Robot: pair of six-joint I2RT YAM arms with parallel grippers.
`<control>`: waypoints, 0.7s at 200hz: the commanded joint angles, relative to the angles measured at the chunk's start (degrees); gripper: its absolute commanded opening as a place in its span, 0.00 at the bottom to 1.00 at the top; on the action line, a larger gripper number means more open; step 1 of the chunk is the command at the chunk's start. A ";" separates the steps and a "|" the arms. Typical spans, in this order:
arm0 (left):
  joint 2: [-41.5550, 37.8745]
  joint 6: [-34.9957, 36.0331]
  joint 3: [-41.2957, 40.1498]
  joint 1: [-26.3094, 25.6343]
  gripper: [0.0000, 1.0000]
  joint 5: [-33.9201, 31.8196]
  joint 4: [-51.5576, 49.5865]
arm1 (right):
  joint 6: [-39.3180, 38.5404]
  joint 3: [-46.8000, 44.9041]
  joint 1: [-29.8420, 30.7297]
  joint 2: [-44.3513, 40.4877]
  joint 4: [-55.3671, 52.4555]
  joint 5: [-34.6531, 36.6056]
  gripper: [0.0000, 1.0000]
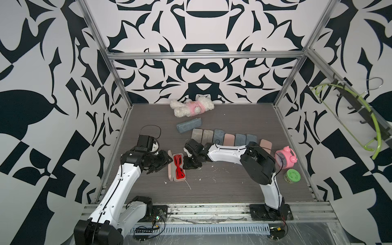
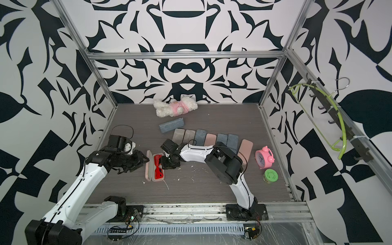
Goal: Close the glasses case
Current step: Close the glasses case at the center of the board.
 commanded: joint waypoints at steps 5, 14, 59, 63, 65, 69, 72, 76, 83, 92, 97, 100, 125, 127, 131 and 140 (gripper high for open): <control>-0.71 -0.73 -2.21 0.38 0.43 -1.92 -0.79 | 0.23 -0.64 0.37 -1.40 0.40 0.31 0.24; -0.51 -0.82 -2.61 0.41 0.42 -2.19 -0.46 | 0.27 -0.79 0.39 -1.53 0.40 0.33 0.23; 0.79 -1.26 -3.37 0.40 0.38 -3.04 0.48 | 0.36 -1.15 0.42 -1.88 0.38 0.36 0.23; 0.85 -1.34 -3.46 0.39 0.37 -3.08 0.64 | 0.33 -1.01 0.42 -1.81 0.41 0.41 0.23; 0.87 -1.34 -3.53 0.44 0.37 -3.11 0.65 | 0.37 -1.05 0.42 -1.80 0.36 0.41 0.23; 0.95 -1.35 -3.55 0.46 0.36 -3.17 0.68 | 0.40 -0.92 0.42 -1.73 0.32 0.29 0.23; 0.96 -1.35 -3.57 0.38 0.35 -3.24 0.65 | 0.32 -0.90 0.42 -1.71 0.32 0.30 0.23; 1.05 -1.35 -3.55 0.38 0.34 -3.32 0.65 | 0.36 -0.88 0.42 -1.64 0.32 0.29 0.23; 1.13 -1.35 -3.63 0.39 0.34 -3.42 0.67 | 0.36 -0.87 0.42 -1.56 0.23 0.24 0.23; 1.21 -1.35 -3.60 0.46 0.32 -3.59 0.71 | 0.36 -0.81 0.42 -1.53 0.28 0.22 0.23; 1.23 -1.35 -3.67 0.46 0.32 -3.60 0.75 | 0.40 -0.88 0.42 -1.53 0.23 0.18 0.23; 1.23 -1.35 -3.71 0.38 0.31 -3.62 0.74 | 0.36 -0.86 0.46 -1.53 0.19 0.23 0.23; 1.56 -1.43 -3.90 0.44 0.29 -3.99 1.01 | 0.25 -0.95 0.42 -1.61 0.24 0.15 0.23; 1.57 -1.43 -3.90 0.45 0.29 -3.93 1.00 | 0.27 -0.94 0.42 -1.62 0.21 0.17 0.23; 1.66 -1.43 -3.96 0.44 0.29 -3.98 1.17 | 0.27 -1.01 0.42 -1.62 0.20 0.15 0.23; 2.04 -1.43 -4.01 0.46 0.29 -3.90 1.39 | 0.27 -1.11 0.42 -1.70 0.15 0.10 0.23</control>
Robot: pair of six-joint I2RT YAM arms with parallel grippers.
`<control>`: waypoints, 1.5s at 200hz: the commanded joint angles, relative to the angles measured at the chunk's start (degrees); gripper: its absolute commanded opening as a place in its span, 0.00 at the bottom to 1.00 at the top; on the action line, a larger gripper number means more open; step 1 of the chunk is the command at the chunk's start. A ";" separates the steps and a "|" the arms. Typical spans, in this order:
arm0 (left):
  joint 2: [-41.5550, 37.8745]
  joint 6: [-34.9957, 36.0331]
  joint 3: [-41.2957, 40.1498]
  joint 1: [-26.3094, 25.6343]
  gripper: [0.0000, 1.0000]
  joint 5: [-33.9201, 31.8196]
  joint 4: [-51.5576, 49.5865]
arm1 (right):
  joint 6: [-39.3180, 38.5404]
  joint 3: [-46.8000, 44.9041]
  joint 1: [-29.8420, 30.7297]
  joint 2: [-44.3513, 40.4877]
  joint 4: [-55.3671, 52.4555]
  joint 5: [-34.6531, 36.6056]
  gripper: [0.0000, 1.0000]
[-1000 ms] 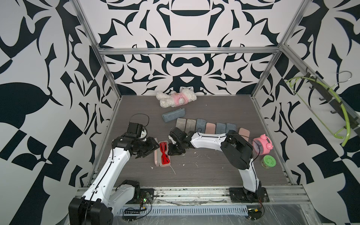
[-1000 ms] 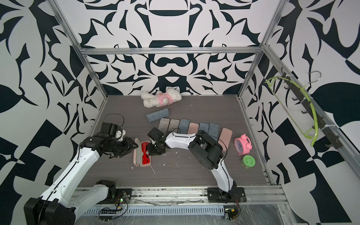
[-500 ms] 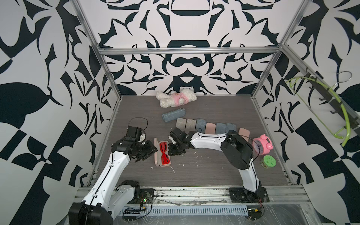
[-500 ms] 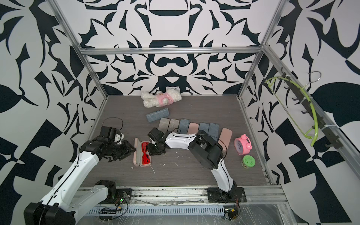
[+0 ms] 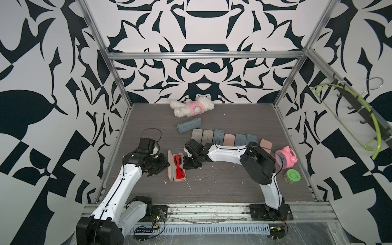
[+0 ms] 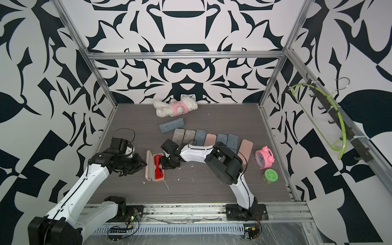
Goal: Close the glasses case
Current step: Close the glasses case at the center of the board.
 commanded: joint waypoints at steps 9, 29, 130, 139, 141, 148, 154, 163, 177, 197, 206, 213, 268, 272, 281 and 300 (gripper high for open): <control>1.10 0.18 -1.10 0.20 0.29 -0.66 0.53 | 0.27 -0.77 0.42 -1.69 -0.47 0.16 0.23; 1.77 0.25 -1.38 0.20 0.28 -0.42 1.34 | 0.25 -0.73 0.42 -1.77 -0.47 0.14 0.22; 4.09 1.21 -2.05 0.17 0.21 0.30 3.62 | 0.25 -0.37 0.42 -1.36 -0.27 -0.22 0.22; 4.23 1.30 -2.29 0.16 0.20 0.82 4.02 | 0.25 -0.40 0.42 -1.34 -0.33 -0.20 0.22; 4.31 1.35 -2.30 0.14 0.20 0.91 4.06 | 0.25 -0.37 0.42 -1.34 -0.30 -0.23 0.22; 4.56 1.44 -2.34 0.21 0.20 1.21 4.26 | 0.24 -0.35 0.42 -1.34 -0.31 -0.21 0.22; 4.87 1.52 -2.25 0.10 0.19 1.44 4.29 | 0.24 -0.36 0.42 -1.34 -0.31 -0.17 0.22; 5.18 1.70 -2.10 0.11 0.19 1.67 4.30 | 0.26 -0.47 0.42 -1.38 -0.29 -0.22 0.22; 5.39 1.79 -2.15 0.06 0.19 1.82 4.48 | 0.25 -0.60 0.42 -1.45 -0.17 -0.20 0.22; 5.47 1.84 -2.16 -0.15 0.18 1.94 4.56 | 0.34 -0.79 0.42 -1.45 0.05 -0.18 0.22; 5.47 1.82 -2.16 -0.35 0.18 1.98 4.56 | 0.41 -0.72 0.42 -1.42 0.18 -0.22 0.22; 5.47 1.83 -2.16 -0.44 0.18 1.85 4.61 | 0.48 -0.72 0.42 -1.34 0.14 -0.19 0.22; 6.28 1.92 -1.82 -2.76 0.18 1.06 4.87 | 0.51 -0.75 0.42 -1.25 0.23 -0.14 0.21; 6.35 1.92 -1.83 -2.77 0.18 1.11 4.91 | 0.51 -0.79 0.42 -1.25 0.23 -0.14 0.20; 6.44 1.92 -1.83 -2.87 0.18 1.04 4.92 | 0.59 -0.88 0.42 -1.25 0.23 -0.12 0.20; 6.42 1.92 -1.83 -3.11 0.18 0.97 4.90 | 0.69 -0.97 0.42 -1.26 0.32 -0.06 0.18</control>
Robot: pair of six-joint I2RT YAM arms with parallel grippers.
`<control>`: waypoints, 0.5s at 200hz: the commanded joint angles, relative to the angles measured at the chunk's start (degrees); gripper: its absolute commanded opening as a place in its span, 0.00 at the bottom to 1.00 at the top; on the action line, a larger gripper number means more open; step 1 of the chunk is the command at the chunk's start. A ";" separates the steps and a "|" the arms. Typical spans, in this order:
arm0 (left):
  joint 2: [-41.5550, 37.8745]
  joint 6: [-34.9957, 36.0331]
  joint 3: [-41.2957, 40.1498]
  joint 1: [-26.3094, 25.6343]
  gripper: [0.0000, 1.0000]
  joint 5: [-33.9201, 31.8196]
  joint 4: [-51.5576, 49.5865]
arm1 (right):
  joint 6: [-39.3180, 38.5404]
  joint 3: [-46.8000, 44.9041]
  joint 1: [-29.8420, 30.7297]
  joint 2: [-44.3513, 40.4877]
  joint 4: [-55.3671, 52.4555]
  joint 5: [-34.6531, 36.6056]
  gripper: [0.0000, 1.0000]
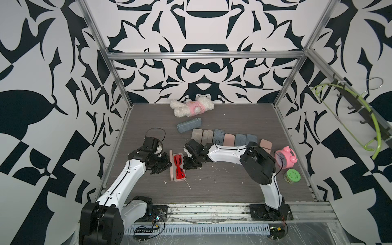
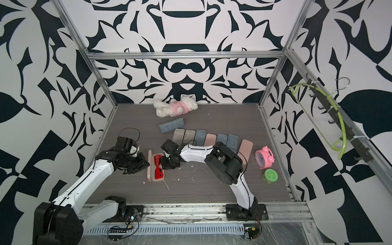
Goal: Close the glasses case
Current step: Close the glasses case at the center of the board.
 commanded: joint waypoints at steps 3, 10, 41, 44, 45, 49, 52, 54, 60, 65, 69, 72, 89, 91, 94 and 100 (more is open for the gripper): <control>0.97 1.02 -0.37 -0.63 0.18 -0.73 -0.70 | 0.50 -0.60 0.42 -1.25 -0.36 0.20 0.18; 1.04 0.98 -0.37 -0.76 0.18 -0.69 -0.70 | 0.55 -0.60 0.42 -1.25 -0.32 0.20 0.18; 1.05 1.03 -0.39 -1.11 0.17 -0.82 -0.71 | 0.60 -0.59 0.42 -1.25 -0.28 0.17 0.17; 1.03 1.06 -0.38 -1.17 0.17 -0.80 -0.70 | 0.64 -0.60 0.42 -1.25 -0.33 0.19 0.17; 1.05 1.07 -0.38 -1.18 0.17 -0.79 -0.70 | 0.64 -0.60 0.42 -1.25 -0.32 0.17 0.17; 1.06 1.07 -0.34 -1.24 0.17 -0.78 -0.62 | 0.65 -0.58 0.42 -1.25 -0.36 0.21 0.17; 1.04 1.07 -0.38 -1.28 0.17 -0.72 -0.57 | 0.59 -0.57 0.42 -1.25 -0.34 0.17 0.16; 1.06 1.07 -0.37 -1.29 0.17 -0.70 -0.56 | 0.65 -0.59 0.42 -1.25 -0.32 0.18 0.16; 1.08 1.15 -0.37 -1.36 0.17 -0.65 -0.47 | 0.73 -0.60 0.42 -1.25 -0.32 0.16 0.16; 1.23 1.16 -0.38 -1.37 0.17 -0.60 -0.45 | 0.73 -0.54 0.42 -1.25 -0.32 0.17 0.16; 1.24 1.16 -0.34 -1.37 0.17 -0.61 -0.46 | 0.74 -0.66 0.42 -1.26 -0.32 0.14 0.16; 1.22 1.16 -0.38 -1.45 0.17 -0.68 -0.46 | 0.77 -0.61 0.44 -1.25 -0.32 0.21 0.16; 1.33 1.24 -0.39 -1.55 0.17 -0.73 -0.35 | 0.82 -0.72 0.42 -1.25 -0.35 0.22 0.16; 1.31 1.24 -0.39 -1.62 0.17 -0.74 -0.35 | 0.84 -0.70 0.42 -1.25 -0.32 0.19 0.16; 1.36 1.24 -0.35 -1.68 0.17 -0.83 -0.30 | 0.82 -0.69 0.42 -1.30 -0.35 0.17 0.15; 1.38 1.24 -0.39 -1.80 0.17 -0.82 -0.26 | 0.84 -0.69 0.42 -1.33 -0.32 0.21 0.15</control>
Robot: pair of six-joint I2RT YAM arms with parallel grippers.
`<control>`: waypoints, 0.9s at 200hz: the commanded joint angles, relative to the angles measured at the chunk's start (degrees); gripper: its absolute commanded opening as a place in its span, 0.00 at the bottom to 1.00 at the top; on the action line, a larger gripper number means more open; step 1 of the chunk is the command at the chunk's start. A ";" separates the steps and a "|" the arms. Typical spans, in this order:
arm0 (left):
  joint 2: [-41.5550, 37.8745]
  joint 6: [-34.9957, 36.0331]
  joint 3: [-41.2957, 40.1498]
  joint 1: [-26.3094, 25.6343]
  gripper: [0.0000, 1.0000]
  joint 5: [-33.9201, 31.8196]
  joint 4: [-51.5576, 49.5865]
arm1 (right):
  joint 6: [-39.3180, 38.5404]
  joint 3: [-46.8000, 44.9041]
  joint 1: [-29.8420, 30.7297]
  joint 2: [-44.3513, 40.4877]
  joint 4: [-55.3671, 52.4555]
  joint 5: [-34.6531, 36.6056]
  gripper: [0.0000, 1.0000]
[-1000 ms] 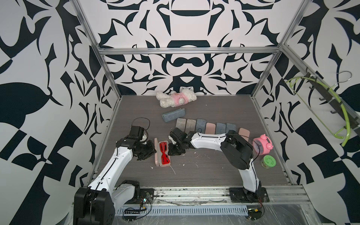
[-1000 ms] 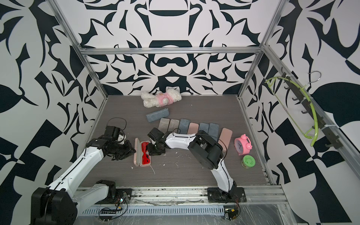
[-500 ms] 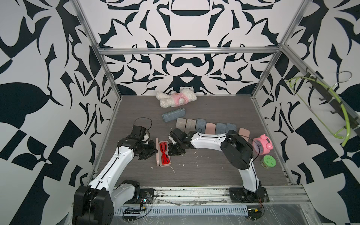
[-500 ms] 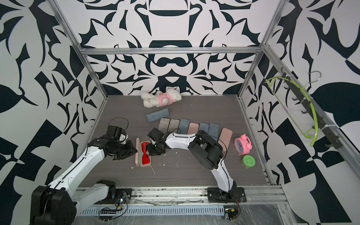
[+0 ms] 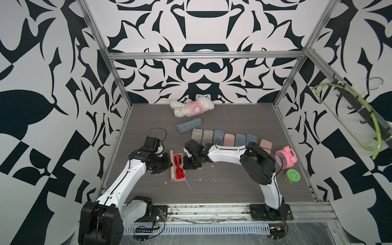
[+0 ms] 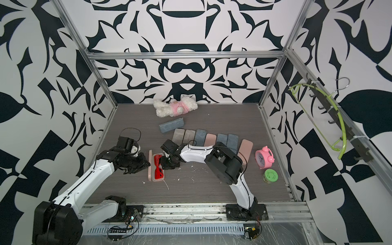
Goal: Close the glasses case
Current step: Close the glasses case at the center of the board.
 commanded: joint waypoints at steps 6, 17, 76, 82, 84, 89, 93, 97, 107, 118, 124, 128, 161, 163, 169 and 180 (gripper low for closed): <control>1.15 0.85 -0.41 -0.87 0.17 -0.70 -0.82 | 0.58 -0.64 0.31 -1.34 -0.77 0.20 0.15; 1.38 0.87 -0.33 -1.24 0.16 -0.71 -0.73 | 0.64 -0.70 0.35 -1.34 -0.80 0.23 0.15; 2.22 1.04 -0.14 -2.83 0.16 -1.78 -0.61 | 0.72 -0.61 0.31 -1.16 -0.78 0.13 0.13; 2.30 1.02 -0.03 -2.96 0.16 -1.78 -0.66 | 0.72 -0.55 0.31 -1.16 -0.77 0.13 0.13; 2.27 1.02 -0.12 -3.00 0.16 -1.72 -0.69 | 0.76 -0.56 0.31 -1.16 -0.82 0.13 0.13; 2.29 1.03 -0.09 -3.08 0.16 -1.81 -0.61 | 0.73 -0.54 0.31 -1.16 -0.69 0.17 0.13; 2.39 1.03 -0.06 -3.09 0.16 -1.85 -0.61 | 0.71 -0.52 0.35 -1.12 -0.69 0.12 0.13; 2.39 1.02 -0.10 -3.18 0.16 -1.90 -0.67 | 0.71 -0.57 0.31 -1.07 -0.75 0.18 0.13; 2.37 0.96 -0.06 -3.27 0.16 -2.02 -0.61 | 0.80 -0.56 0.31 -1.07 -0.69 0.11 0.12; 2.46 1.00 -0.01 -3.45 0.16 -2.10 -0.61 | 0.80 -0.47 0.31 -0.98 -0.69 0.04 0.12; 2.44 0.96 -0.01 -3.45 0.16 -2.12 -0.63 | 0.83 -0.42 0.35 -0.98 -0.69 0.07 0.12; 2.49 0.96 -0.03 -3.45 0.16 -2.14 -0.61 | 0.80 -0.47 0.31 -0.98 -0.69 0.04 0.12; 2.56 0.96 0.00 -4.05 0.15 -2.37 -0.63 | 0.84 -0.43 0.31 -1.01 -0.76 0.03 0.12; 2.64 0.98 -0.04 -4.06 0.15 -2.36 -0.66 | 0.83 -0.42 0.35 -0.99 -0.75 0.02 0.12; 2.63 0.96 -0.06 -4.15 0.15 -2.46 -0.63 | 0.89 -0.47 0.31 -0.98 -0.84 0.09 0.12; 2.62 1.01 -0.01 -4.24 0.15 -2.47 -0.57 | 0.84 -0.40 0.35 -0.98 -0.77 0.05 0.12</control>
